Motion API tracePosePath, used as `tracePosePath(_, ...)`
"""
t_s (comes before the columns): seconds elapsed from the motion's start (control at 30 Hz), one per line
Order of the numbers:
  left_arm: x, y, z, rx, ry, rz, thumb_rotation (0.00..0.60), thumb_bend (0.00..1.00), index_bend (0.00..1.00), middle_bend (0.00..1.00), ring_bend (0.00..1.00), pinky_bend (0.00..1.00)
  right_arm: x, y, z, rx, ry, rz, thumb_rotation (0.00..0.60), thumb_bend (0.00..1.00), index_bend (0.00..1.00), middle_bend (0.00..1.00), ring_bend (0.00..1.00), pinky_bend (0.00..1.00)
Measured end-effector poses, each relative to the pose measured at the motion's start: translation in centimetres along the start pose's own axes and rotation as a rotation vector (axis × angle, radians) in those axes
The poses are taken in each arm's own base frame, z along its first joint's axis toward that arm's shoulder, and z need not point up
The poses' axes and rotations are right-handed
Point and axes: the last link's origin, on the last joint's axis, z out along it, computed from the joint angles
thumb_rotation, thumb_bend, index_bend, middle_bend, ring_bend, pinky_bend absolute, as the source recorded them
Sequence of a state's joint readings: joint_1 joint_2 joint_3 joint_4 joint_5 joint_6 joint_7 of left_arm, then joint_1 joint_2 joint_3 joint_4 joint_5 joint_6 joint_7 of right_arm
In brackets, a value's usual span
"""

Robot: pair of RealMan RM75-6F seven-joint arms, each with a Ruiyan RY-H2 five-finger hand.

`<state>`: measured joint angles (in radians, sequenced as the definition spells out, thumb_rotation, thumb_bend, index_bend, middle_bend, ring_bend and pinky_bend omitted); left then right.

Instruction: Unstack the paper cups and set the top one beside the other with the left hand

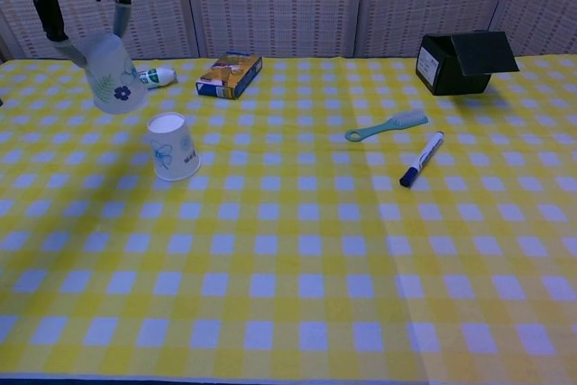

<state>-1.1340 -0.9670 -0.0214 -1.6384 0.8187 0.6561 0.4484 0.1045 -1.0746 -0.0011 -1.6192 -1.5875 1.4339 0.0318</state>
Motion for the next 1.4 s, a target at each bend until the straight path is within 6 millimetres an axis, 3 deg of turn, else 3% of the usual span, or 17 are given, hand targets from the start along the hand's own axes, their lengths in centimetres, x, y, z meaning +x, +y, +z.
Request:
tracePosePath(0.77,-7.4,-2.2,1.0,-0.007,-0.058,-0.136,0.600,0.20,0.47,0.00,0.00,0.22,-0.4,-0.1,-0.1,-0.011,-0.019,-0.005,0.600,0.21,0.02,0.00,0.00,0.00)
tracePosePath(1.4,-9.7,-2.5,2.8,-0.035,-0.048,-0.165,0.600,0.20,0.46,0.00,0.00,0.22,-0.7,0.1,0.2,-0.034,-0.026,-0.012,0.600,0.21,0.02,0.00,0.00,0.00)
